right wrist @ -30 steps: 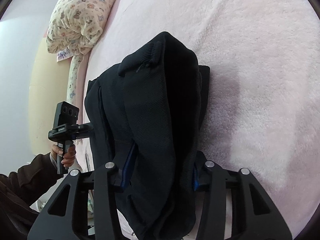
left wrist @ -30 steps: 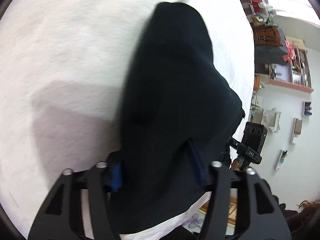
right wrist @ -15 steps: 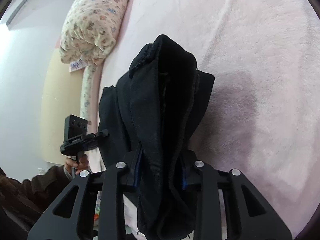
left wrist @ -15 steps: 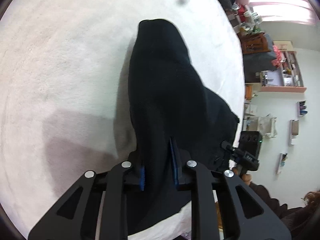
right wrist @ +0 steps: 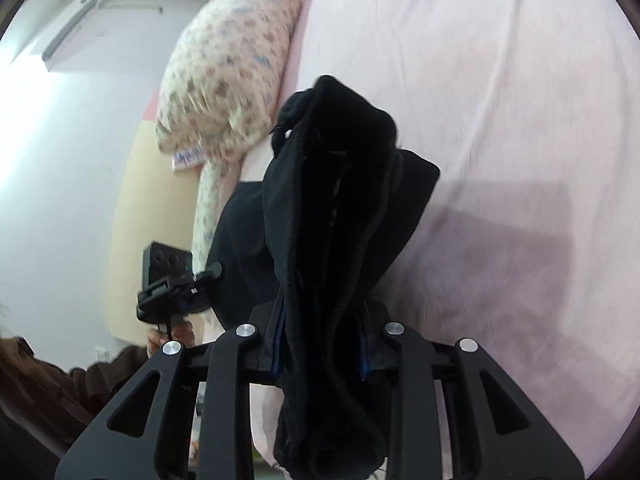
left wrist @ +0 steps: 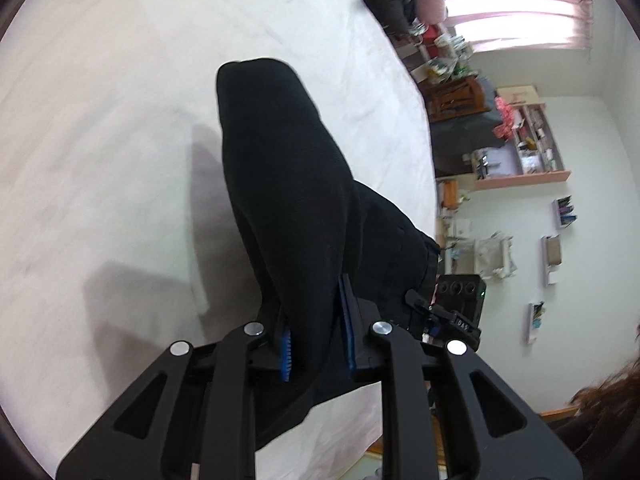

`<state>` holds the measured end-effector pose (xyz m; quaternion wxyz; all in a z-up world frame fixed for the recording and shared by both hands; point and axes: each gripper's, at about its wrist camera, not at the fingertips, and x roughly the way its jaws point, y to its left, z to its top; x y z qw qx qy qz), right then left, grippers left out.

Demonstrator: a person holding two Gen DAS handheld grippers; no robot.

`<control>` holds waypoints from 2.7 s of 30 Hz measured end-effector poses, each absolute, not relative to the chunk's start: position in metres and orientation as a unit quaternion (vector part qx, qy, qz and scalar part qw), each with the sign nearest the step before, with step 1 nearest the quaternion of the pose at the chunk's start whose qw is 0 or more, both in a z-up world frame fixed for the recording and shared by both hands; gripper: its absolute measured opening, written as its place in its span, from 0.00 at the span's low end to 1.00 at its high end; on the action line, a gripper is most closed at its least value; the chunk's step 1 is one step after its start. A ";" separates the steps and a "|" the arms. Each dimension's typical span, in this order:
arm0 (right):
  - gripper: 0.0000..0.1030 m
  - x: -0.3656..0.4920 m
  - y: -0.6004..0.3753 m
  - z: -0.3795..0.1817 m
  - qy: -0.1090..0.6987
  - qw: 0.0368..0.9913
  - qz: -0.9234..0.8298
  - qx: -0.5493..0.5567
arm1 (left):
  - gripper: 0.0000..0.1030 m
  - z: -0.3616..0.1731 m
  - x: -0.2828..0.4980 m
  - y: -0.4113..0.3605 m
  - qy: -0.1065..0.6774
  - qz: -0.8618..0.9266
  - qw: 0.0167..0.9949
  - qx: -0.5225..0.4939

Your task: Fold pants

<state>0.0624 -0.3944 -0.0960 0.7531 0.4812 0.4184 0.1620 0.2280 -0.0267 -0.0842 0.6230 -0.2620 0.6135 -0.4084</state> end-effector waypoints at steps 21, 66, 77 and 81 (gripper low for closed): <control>0.27 0.149 -0.459 -0.115 0.426 0.791 -0.010 0.438 | 0.18 -0.103 0.312 -0.125 0.596 -0.347 0.698 -0.191; 0.44 0.174 -0.371 -0.107 0.507 0.844 -0.145 0.102 | 0.98 -0.111 0.264 -0.199 0.573 -0.295 0.761 0.076; 0.70 0.170 -0.363 -0.104 0.503 0.846 -0.151 0.090 | 0.98 -0.110 0.254 -0.210 0.563 -0.271 0.771 0.118; 0.74 0.161 -0.361 -0.100 0.493 0.851 -0.153 0.094 | 0.98 -0.103 0.240 -0.197 0.547 -0.277 0.782 0.111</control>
